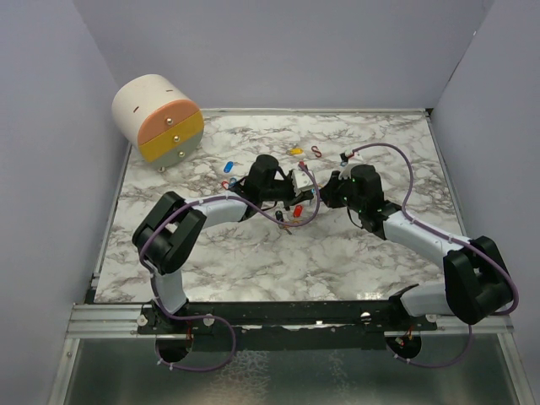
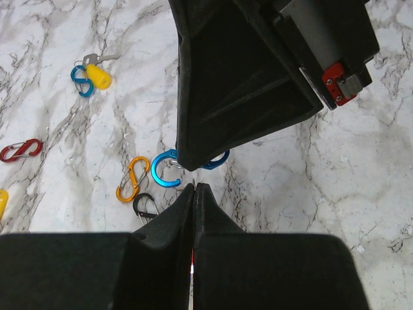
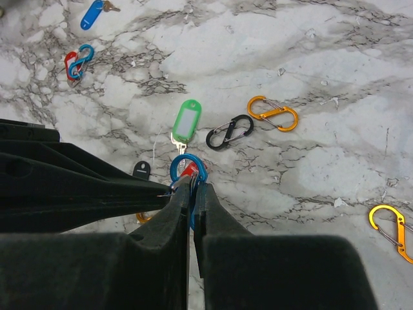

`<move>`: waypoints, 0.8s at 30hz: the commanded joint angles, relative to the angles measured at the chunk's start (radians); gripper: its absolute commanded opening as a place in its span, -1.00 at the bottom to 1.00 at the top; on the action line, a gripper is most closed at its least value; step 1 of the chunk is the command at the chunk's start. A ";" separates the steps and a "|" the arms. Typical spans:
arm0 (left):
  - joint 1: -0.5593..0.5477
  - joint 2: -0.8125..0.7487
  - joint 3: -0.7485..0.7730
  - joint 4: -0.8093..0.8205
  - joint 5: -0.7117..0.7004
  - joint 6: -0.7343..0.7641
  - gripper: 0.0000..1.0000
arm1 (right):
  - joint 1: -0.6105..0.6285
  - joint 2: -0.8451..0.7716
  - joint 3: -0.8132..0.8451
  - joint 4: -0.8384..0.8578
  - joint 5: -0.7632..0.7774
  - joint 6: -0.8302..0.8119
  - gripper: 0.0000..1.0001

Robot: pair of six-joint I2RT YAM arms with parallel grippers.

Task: Put the keys on the keyring

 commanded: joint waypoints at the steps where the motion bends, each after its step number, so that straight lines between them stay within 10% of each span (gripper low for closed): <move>1: -0.002 0.016 0.025 0.019 0.036 0.024 -1.00 | 0.005 -0.009 -0.013 0.021 -0.022 -0.012 -0.99; 24: -0.002 0.034 0.057 0.019 -0.024 0.030 -1.00 | 0.005 -0.040 -0.019 0.003 -0.029 -0.021 -0.99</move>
